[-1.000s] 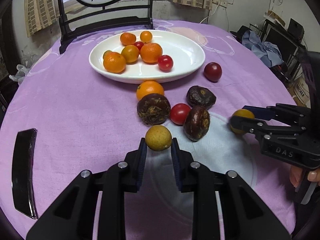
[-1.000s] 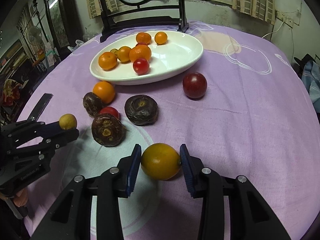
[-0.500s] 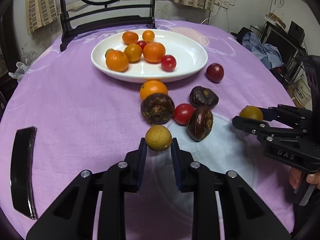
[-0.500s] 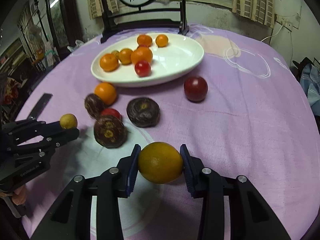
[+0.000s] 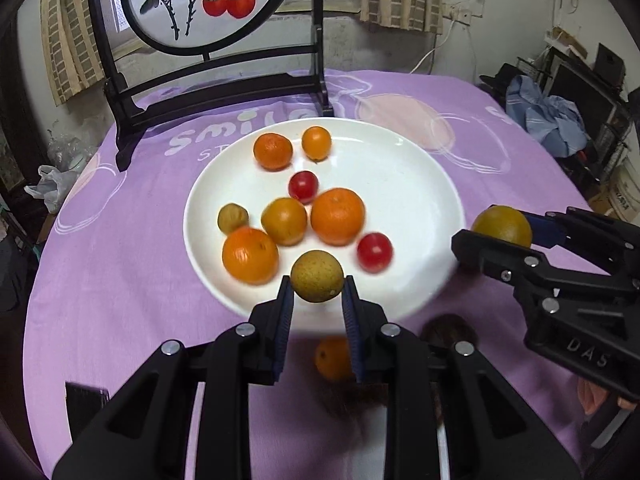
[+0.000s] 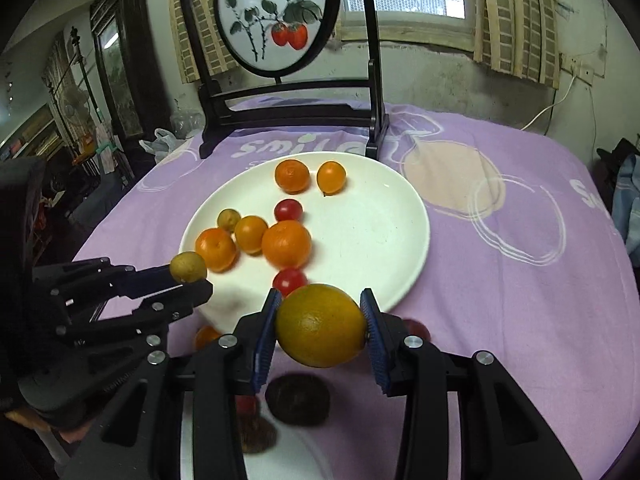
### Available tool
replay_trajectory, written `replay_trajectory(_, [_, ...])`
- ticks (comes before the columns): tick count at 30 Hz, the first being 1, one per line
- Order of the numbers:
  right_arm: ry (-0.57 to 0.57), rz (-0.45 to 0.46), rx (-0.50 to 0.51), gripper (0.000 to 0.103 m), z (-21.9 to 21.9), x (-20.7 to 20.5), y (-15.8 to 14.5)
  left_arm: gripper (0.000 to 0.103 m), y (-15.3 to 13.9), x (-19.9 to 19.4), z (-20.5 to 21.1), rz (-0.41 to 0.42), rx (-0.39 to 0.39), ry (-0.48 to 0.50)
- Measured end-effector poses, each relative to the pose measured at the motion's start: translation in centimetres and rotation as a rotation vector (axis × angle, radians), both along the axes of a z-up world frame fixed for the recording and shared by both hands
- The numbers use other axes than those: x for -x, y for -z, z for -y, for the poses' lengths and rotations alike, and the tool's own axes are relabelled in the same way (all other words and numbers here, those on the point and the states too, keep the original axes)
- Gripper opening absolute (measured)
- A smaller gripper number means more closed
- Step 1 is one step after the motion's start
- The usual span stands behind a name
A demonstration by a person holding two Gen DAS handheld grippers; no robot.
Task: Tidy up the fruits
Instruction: 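Carry the lime and lemon over the white plate with both tools, then open both tools to release the lime and lemon onto the plate, then grasp a dark brown fruit with the right tool while the left tool grasps another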
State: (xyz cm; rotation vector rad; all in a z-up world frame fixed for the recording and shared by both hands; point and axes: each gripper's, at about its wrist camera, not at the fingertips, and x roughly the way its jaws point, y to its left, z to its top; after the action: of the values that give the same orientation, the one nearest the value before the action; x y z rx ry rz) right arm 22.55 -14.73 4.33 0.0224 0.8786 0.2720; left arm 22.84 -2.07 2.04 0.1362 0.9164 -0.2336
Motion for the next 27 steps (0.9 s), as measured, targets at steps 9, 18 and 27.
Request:
replay_trajectory(9, [0.053,-0.101,-0.039,0.042,0.4,-4.3,3.0,0.027,2.0,-3.9,0.5,-0.038,-0.008,-0.042])
replay_trajectory(18, [0.07,-0.071,-0.077,0.053,2.2,-1.6,1.9,0.078,0.3,-1.3,-0.1,0.018,0.02,-0.076])
replay_trajectory(27, [-0.008,-0.046,-0.023,0.067,2.7,5.0,1.0,0.09,-0.5,3.5,-2.6,0.022,0.172,-0.104])
